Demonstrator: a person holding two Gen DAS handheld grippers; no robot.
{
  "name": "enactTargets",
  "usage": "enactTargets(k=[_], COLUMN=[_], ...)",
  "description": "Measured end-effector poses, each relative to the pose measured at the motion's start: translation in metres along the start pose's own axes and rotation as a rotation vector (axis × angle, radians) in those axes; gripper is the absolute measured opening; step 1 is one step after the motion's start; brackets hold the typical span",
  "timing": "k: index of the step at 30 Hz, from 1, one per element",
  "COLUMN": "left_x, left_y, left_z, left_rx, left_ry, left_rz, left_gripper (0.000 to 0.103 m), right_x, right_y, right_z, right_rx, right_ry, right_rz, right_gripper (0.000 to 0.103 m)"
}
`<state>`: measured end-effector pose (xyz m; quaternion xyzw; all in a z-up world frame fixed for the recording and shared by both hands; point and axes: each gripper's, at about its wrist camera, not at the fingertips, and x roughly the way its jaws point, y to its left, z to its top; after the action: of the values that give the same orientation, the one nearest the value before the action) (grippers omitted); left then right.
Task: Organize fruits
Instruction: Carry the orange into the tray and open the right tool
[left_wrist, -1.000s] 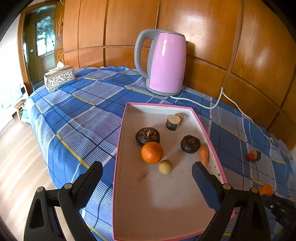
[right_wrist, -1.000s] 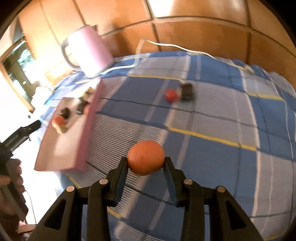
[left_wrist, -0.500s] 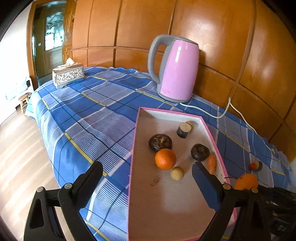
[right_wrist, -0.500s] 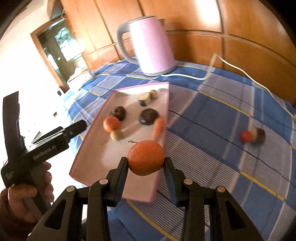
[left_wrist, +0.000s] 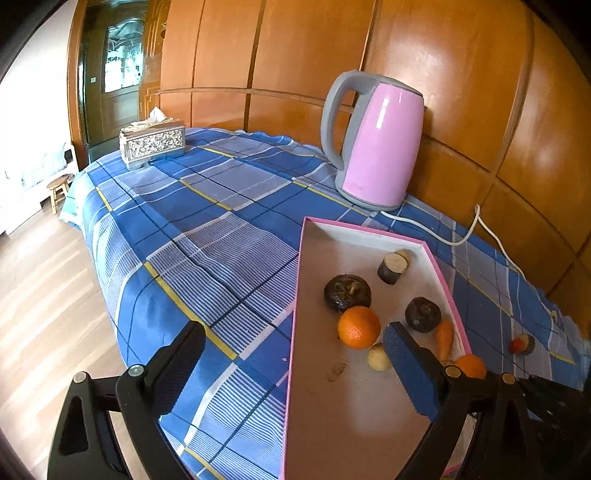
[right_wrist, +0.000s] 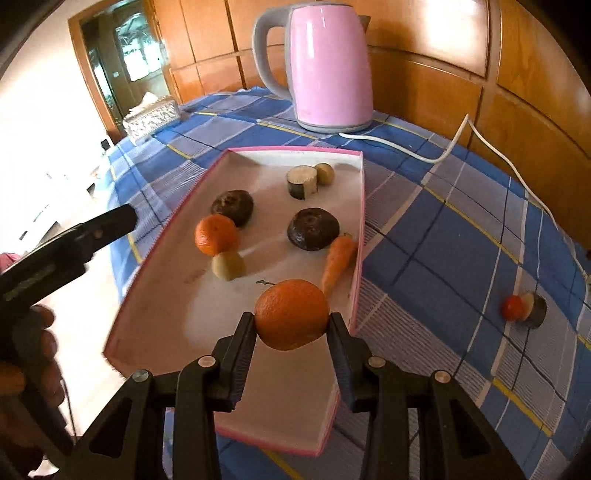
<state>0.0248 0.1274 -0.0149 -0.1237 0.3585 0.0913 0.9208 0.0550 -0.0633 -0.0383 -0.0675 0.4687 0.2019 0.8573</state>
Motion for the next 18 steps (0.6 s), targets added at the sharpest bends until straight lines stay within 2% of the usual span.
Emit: enactTargets(k=[7, 9, 14, 17, 18], left_x=[-0.001, 0.000, -0.002, -0.002, -0.002], left_y=[-0.004, -0.004, -0.004, -0.005, -0.006], left_z=[-0.001, -0.001, -0.001, -0.001, -0.001], left_rx=[0.011, 0.008, 0.006, 0.010, 0.011], left_ry=[0.000, 0.003, -0.003, 0.000, -0.001], left_rz=[-0.006, -0.006, -0.007, -0.009, -0.010], left_gripper=[0.097, 0.097, 0.097, 0.097, 0.097], right_x=[0.010, 0.005, -0.011, -0.016, -0.016], right_y=[-0.009, -0.007, -0.004, -0.003, -0.001], right_z=[-0.003, -0.006, -0.013, -0.016, -0.018], right_rx=[0.047, 0.041, 0.038, 0.036, 0.028], right_ry=[0.001, -0.015, -0.047, -0.057, -0.049], right_rz=[-0.005, -0.003, 0.010, 0.007, 0.004], right_gripper=[0.043, 0.050, 0.050, 0.029, 0.029])
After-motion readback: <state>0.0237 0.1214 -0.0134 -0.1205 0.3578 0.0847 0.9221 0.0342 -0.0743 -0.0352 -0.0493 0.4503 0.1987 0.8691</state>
